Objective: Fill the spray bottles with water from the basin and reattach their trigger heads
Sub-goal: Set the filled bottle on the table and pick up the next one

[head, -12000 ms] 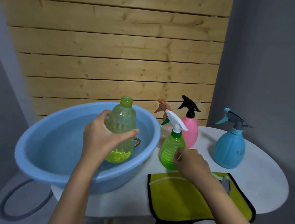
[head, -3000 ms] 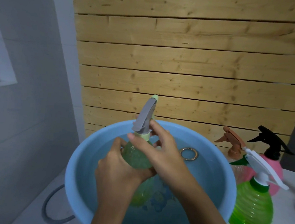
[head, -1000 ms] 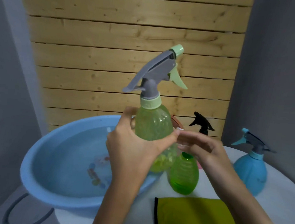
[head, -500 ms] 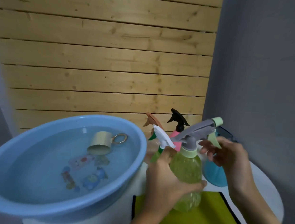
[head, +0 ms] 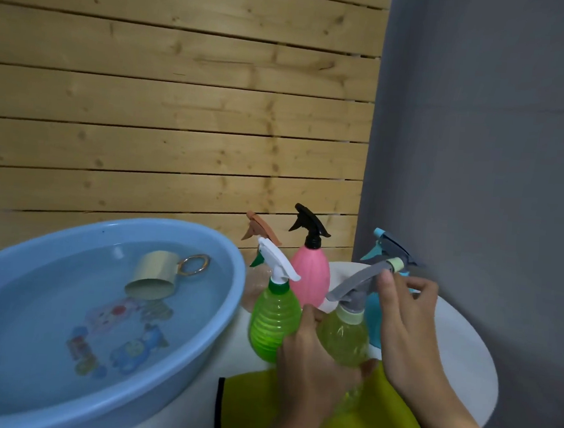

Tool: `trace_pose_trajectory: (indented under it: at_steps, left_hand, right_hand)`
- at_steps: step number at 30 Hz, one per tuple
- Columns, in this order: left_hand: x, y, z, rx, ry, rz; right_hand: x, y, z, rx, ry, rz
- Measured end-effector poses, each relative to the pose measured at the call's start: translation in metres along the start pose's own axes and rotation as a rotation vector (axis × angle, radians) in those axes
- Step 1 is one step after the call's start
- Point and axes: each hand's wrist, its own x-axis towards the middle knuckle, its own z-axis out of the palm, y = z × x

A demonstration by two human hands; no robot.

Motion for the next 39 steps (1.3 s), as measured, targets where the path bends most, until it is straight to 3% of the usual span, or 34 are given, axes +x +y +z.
trace_pose_trajectory:
  at_steps: [6,13,16,25,39]
  left_hand:
    - [0.003,0.001,0.004,0.029,-0.028,-0.021]
    - [0.008,-0.003,-0.006,-0.039,-0.334,0.095]
    - [0.010,-0.015,-0.011,-0.119,-0.383,0.024]
    - [0.014,-0.032,-0.023,-0.190,-0.479,-0.027]
    - [0.014,-0.027,-0.024,-0.096,-0.290,0.124]
  right_hand:
    - [-0.006,-0.005,0.001,-0.159,0.270,0.021]
    - [-0.009,-0.015,0.010,-0.438,0.151,0.031]
    - [-0.008,-0.012,0.016,-0.478,0.163,-0.003]
    - [0.003,0.004,0.026,-0.222,0.167,-0.214]
    - [0.031,0.011,0.020,0.251,-0.082,-0.046]
